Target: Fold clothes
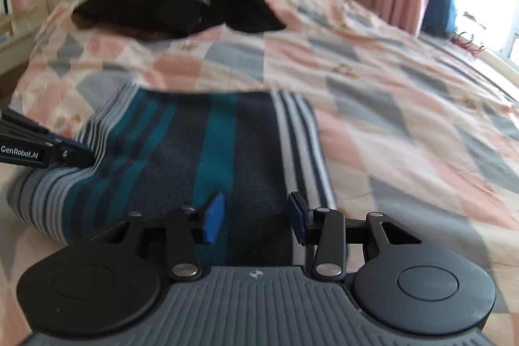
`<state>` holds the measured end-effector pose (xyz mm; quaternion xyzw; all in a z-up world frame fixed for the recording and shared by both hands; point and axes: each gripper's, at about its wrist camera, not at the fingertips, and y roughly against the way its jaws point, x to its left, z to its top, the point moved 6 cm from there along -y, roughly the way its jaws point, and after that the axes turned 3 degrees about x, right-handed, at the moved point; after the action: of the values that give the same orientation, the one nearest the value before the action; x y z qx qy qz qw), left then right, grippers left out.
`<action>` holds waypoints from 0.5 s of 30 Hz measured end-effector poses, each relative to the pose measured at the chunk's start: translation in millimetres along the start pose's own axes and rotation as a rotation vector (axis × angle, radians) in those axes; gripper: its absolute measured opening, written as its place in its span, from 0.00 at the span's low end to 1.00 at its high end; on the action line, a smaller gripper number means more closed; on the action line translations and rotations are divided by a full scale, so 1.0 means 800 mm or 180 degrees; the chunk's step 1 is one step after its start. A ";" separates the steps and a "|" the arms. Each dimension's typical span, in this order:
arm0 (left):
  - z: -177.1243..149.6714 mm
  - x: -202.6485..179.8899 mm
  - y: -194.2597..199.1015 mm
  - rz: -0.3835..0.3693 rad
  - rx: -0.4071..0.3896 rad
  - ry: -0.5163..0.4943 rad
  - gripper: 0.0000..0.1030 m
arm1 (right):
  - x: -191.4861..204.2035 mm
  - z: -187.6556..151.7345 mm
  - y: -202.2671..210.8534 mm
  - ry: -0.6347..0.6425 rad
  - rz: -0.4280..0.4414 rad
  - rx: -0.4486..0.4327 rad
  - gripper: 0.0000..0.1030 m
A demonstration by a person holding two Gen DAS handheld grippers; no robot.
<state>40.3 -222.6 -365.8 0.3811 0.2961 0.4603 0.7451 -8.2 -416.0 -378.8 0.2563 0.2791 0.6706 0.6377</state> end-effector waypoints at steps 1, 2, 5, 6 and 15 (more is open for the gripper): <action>-0.004 -0.003 0.000 0.0039 0.0029 0.0009 0.09 | -0.003 -0.004 0.005 -0.0031 0.0005 -0.0005 0.41; -0.007 -0.006 -0.004 0.0086 0.0066 0.0008 0.09 | -0.004 -0.010 0.002 -0.0027 0.0012 0.0032 0.41; -0.007 -0.010 -0.013 0.0227 0.0145 0.0012 0.09 | -0.008 -0.025 -0.011 0.0024 0.0047 0.0141 0.43; -0.005 -0.012 -0.014 0.0268 0.0167 0.0004 0.09 | -0.009 -0.024 -0.012 0.0025 0.0069 0.0155 0.44; -0.024 0.008 0.068 0.0167 0.0232 0.0436 0.35 | -0.017 -0.017 0.054 -0.0470 0.0296 0.0193 0.48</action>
<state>2.7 -196.0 -331.0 0.3833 0.3528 0.4935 0.6965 -48.1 -431.8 -358.0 0.3369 0.2393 0.6700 0.6167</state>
